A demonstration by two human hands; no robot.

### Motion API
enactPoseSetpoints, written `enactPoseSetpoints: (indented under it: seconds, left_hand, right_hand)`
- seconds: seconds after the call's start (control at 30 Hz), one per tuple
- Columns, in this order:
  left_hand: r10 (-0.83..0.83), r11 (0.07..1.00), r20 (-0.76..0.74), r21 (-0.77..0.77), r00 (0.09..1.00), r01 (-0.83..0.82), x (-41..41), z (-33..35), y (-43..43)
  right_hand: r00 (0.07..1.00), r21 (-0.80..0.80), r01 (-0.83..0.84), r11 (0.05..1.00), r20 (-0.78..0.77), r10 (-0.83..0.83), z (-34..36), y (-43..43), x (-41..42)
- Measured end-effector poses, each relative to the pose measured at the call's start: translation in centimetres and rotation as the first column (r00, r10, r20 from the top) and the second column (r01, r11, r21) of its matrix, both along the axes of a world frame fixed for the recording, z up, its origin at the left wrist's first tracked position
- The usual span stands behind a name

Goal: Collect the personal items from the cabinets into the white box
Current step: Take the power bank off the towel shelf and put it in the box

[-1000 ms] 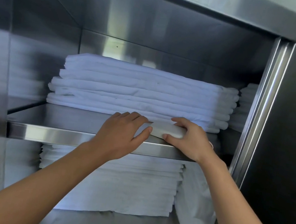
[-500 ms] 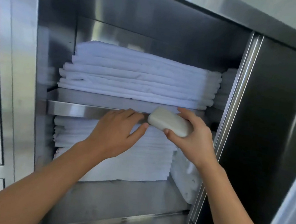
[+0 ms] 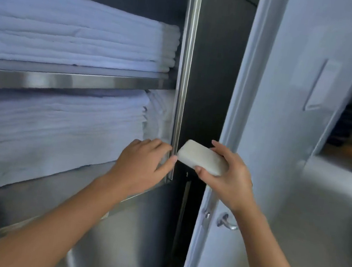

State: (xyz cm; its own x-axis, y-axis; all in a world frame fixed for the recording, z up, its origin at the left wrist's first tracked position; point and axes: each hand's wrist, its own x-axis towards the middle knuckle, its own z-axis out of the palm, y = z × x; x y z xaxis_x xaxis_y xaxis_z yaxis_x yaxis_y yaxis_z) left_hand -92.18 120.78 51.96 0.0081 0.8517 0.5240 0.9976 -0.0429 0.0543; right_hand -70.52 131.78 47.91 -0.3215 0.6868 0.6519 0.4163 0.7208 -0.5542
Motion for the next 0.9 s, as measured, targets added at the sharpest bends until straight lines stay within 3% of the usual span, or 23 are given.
enactPoseSetpoints:
  seconds: [0.27,0.5,0.67,0.9]
  left_hand:
    - [-0.320,0.946,-0.011,-0.049,0.947,0.319,17.3,-2.1,5.8]
    - [-0.475,0.873,0.044,-0.100,0.879,0.477,35.6,-5.5,9.7]
    - [-0.596,0.784,0.080,-0.155,0.799,0.601,48.8,-8.6,11.2]
    - [-0.753,0.620,0.066,-0.261,0.655,0.740,63.2,-11.9,15.3]
  right_hand:
    - [0.942,-0.110,0.327,0.938,-0.040,-0.333,-4.0,-1.6,19.2]
    - [0.839,-0.223,0.497,0.838,-0.123,-0.530,-7.5,-3.9,38.1]
    - [0.745,-0.298,0.616,0.729,-0.081,-0.662,-10.3,-5.7,50.8]
    - [0.600,-0.428,0.689,0.584,-0.114,-0.792,-14.3,-7.4,62.4]
